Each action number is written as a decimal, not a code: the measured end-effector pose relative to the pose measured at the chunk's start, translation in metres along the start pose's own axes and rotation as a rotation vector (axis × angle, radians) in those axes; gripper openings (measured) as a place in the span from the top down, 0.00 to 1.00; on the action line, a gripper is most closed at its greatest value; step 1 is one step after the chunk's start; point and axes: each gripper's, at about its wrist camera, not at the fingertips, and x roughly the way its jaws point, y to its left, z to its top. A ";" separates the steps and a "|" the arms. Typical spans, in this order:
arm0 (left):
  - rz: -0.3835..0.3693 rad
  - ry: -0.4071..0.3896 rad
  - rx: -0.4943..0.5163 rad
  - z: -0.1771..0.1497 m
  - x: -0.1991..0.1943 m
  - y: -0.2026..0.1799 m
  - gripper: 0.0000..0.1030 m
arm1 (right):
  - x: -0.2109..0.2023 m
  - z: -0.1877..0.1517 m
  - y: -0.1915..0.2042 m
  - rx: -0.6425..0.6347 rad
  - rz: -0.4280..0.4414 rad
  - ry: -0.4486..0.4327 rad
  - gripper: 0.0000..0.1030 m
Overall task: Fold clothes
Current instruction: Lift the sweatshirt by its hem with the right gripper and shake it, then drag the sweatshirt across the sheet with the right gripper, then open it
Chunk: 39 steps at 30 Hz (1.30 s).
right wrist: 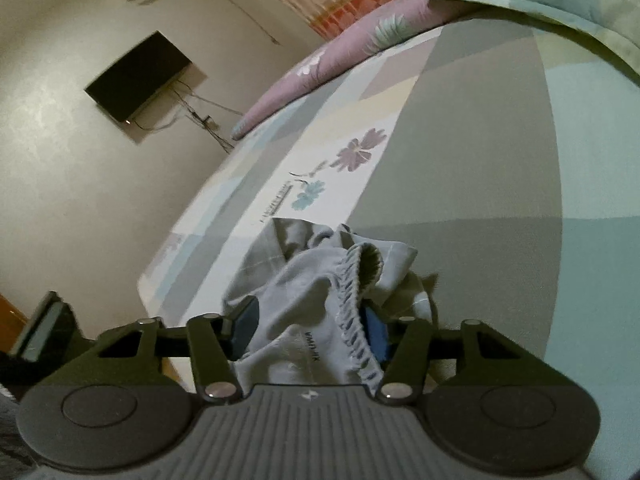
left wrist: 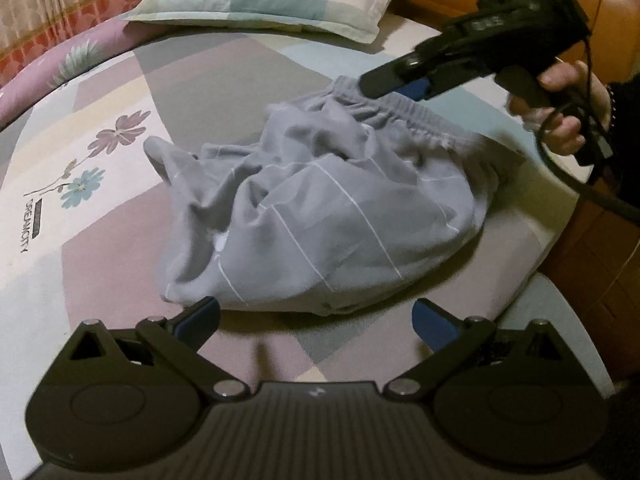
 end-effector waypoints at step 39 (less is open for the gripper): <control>0.009 0.008 -0.006 -0.003 0.008 0.015 0.02 | 0.007 0.032 -0.085 -0.010 -0.473 -0.144 0.41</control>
